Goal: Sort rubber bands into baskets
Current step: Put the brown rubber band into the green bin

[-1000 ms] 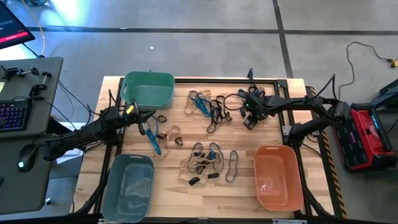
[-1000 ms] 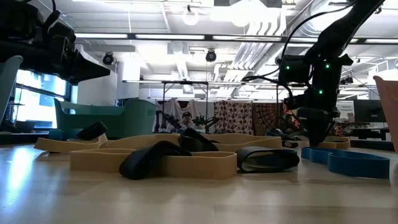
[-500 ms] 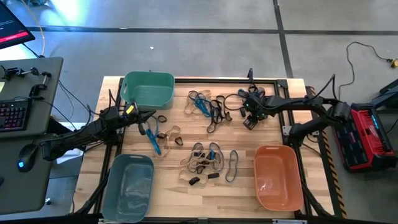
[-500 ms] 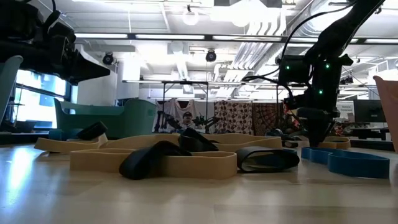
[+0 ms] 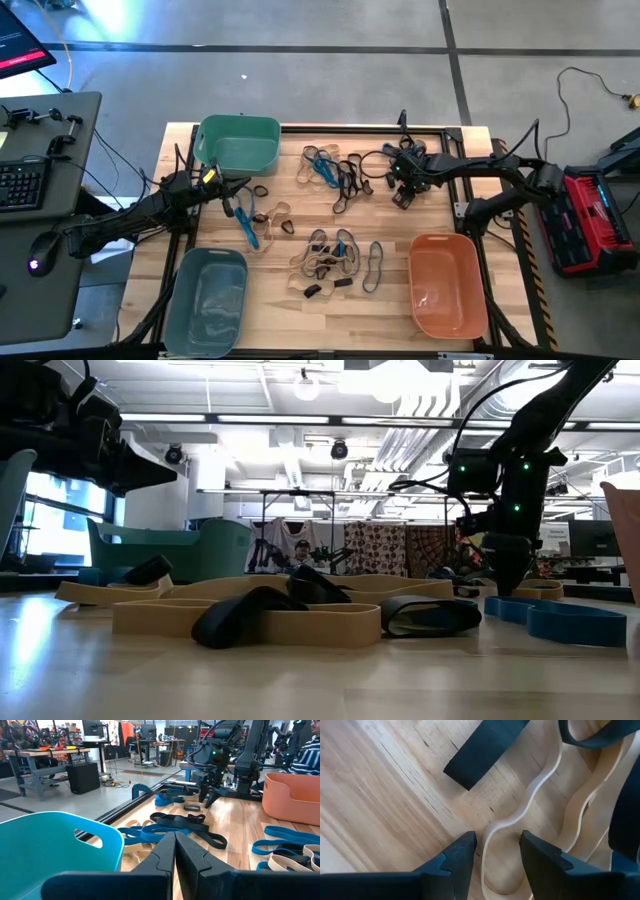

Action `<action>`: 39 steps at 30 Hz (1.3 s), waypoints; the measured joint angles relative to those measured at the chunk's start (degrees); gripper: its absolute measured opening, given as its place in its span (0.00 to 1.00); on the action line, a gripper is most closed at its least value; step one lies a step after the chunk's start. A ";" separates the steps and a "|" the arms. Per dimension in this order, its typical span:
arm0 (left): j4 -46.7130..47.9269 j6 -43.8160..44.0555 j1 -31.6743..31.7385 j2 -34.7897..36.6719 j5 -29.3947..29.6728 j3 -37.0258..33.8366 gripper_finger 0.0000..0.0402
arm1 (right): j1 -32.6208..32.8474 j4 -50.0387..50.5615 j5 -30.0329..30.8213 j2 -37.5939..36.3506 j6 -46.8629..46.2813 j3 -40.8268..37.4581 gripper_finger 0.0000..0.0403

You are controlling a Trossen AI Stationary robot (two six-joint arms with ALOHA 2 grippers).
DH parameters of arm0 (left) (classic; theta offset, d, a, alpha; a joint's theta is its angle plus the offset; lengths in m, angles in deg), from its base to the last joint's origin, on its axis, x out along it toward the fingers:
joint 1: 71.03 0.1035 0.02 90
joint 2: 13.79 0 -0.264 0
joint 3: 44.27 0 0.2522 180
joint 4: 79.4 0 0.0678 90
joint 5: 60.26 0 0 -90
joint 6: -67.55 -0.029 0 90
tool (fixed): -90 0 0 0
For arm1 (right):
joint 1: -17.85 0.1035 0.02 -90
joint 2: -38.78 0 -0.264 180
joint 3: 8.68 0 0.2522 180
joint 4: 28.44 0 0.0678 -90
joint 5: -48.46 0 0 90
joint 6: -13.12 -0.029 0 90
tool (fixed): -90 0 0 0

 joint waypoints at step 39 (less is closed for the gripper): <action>-0.01 0.00 0.00 0.00 -0.01 0.01 0.01 | 1.60 10.52 -3.40 0.30 -5.70 8.52 0.01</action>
